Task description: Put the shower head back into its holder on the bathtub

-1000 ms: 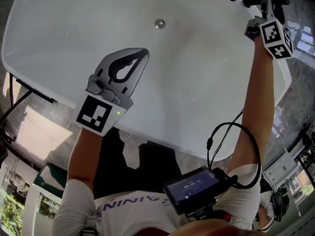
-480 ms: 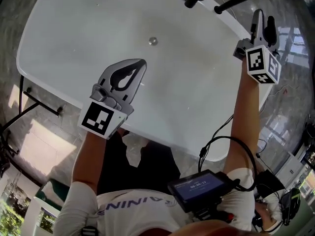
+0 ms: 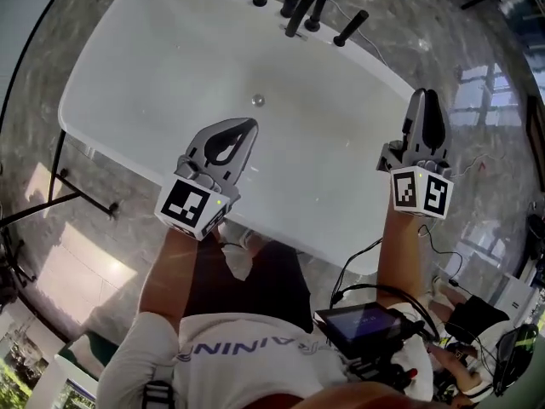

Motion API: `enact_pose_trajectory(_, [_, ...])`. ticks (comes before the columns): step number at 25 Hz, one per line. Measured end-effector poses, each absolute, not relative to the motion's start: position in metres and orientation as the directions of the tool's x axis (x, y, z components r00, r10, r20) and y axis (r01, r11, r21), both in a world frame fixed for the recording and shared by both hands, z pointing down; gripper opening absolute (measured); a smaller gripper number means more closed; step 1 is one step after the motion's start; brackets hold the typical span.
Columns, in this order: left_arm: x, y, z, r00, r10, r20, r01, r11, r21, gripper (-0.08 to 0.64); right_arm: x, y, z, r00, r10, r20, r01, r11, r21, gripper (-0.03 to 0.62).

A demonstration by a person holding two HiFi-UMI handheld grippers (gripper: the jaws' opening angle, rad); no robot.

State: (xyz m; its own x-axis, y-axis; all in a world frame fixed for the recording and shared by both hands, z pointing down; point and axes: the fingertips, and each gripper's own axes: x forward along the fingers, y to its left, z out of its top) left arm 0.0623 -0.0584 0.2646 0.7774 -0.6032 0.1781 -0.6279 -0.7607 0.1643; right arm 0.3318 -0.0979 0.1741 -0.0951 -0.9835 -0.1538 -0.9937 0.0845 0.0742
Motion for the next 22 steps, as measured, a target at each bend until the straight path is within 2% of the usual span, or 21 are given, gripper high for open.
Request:
enact_pose_trajectory(3, [0.064,-0.035,0.227,0.773,-0.611,0.173,-0.634,-0.758,0.157,0.017,0.322,-0.056,0.146,-0.109,-0.985,-0.136,-0.991,0.098,0.086,0.039])
enact_pose_trajectory(8, [0.057,-0.003,0.173,0.769,-0.621,0.152,-0.638,-0.761,0.117,0.017,0.291,0.003,0.110,-0.108,-0.986,-0.129,-0.993,0.102,0.053,0.012])
enact_pose_trajectory(15, [0.050,0.042,0.112,0.793,-0.593,0.142,-0.607,-0.789,0.092,0.017,0.253,0.084,0.093,-0.137,-0.986,-0.092,-0.991,0.137,0.002,0.012])
enact_pose_trajectory(22, [0.021,0.064,0.073,0.831,-0.545,0.113,-0.553,-0.831,0.059,0.017,0.214,0.128,0.065,-0.039,-0.998,-0.057,-0.999,0.041,-0.019,0.011])
